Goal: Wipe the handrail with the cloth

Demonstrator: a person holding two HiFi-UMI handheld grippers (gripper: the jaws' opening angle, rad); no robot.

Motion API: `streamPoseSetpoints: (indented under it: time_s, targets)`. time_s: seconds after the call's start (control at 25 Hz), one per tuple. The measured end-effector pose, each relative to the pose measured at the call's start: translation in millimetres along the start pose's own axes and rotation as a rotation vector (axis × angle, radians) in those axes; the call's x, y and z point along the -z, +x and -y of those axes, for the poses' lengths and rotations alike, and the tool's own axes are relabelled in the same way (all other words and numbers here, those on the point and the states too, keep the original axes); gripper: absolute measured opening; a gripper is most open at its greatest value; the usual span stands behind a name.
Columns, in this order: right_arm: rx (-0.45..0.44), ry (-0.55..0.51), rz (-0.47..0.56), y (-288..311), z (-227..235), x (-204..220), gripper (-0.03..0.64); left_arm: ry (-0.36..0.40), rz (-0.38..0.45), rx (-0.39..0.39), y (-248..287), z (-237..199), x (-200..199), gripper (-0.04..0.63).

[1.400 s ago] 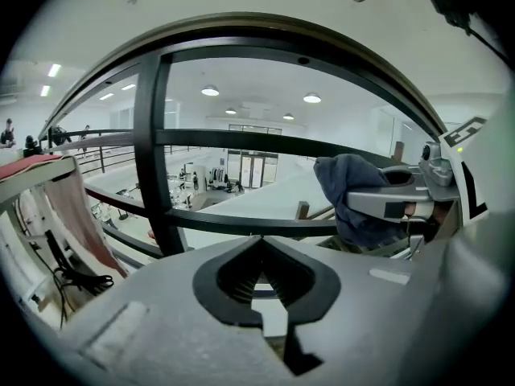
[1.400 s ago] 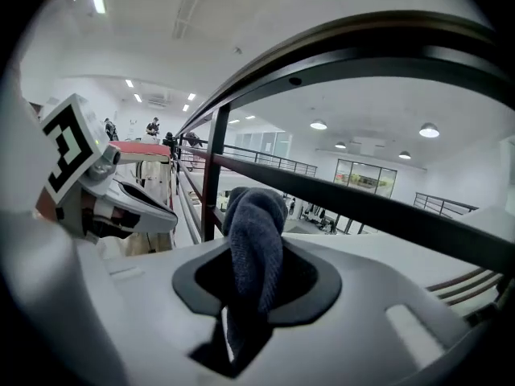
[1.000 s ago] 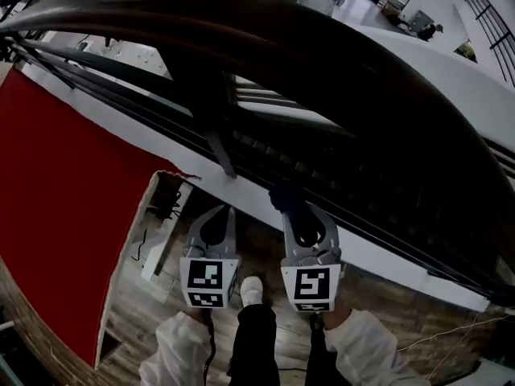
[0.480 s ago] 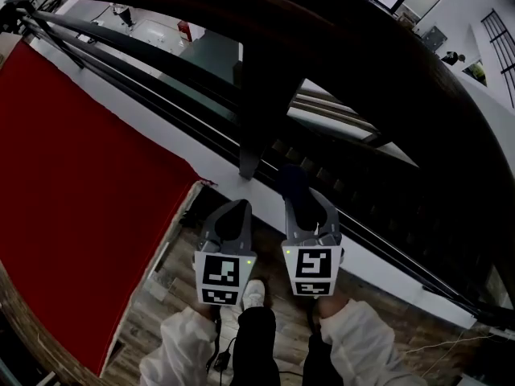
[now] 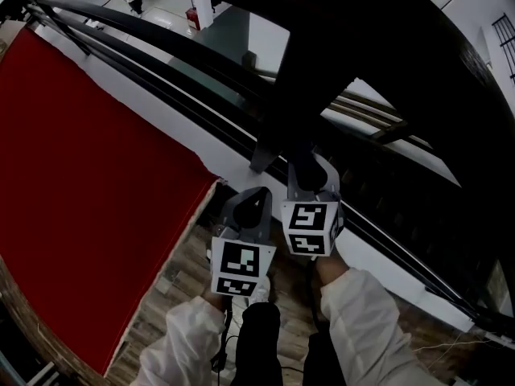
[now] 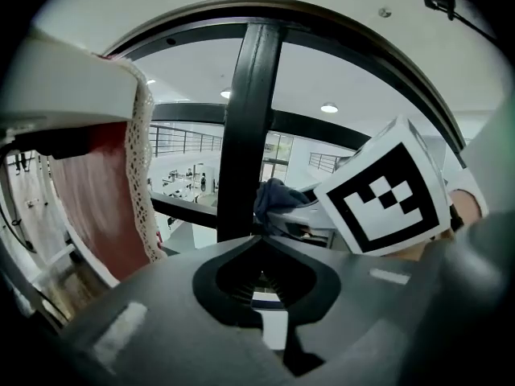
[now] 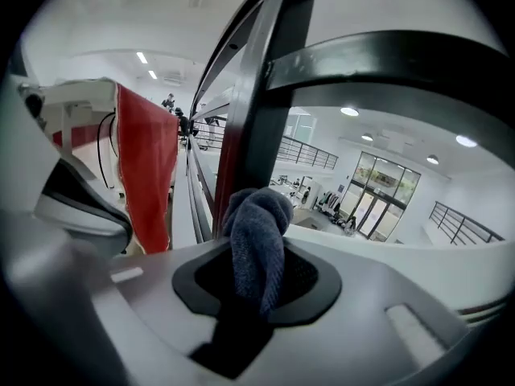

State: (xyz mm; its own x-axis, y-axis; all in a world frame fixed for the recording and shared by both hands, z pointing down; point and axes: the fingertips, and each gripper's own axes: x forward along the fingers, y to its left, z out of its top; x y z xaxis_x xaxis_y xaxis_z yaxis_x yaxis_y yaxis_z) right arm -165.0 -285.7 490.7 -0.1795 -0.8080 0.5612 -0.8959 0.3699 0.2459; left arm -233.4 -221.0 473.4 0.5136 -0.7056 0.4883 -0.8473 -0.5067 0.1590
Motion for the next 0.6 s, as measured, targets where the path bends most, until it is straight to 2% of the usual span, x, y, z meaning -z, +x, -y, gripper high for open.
streamPoseSetpoints:
  time_s: [0.16,0.6]
  targets:
    - [0.014,-0.061,-0.038,11,-4,1,0.098,-0.002,-0.001,0.014,0,3,2,0.002]
    - [0.020,-0.180,-0.039,5,-8,4,0.095,0.004,-0.020,0.017,-5,15,4,0.002]
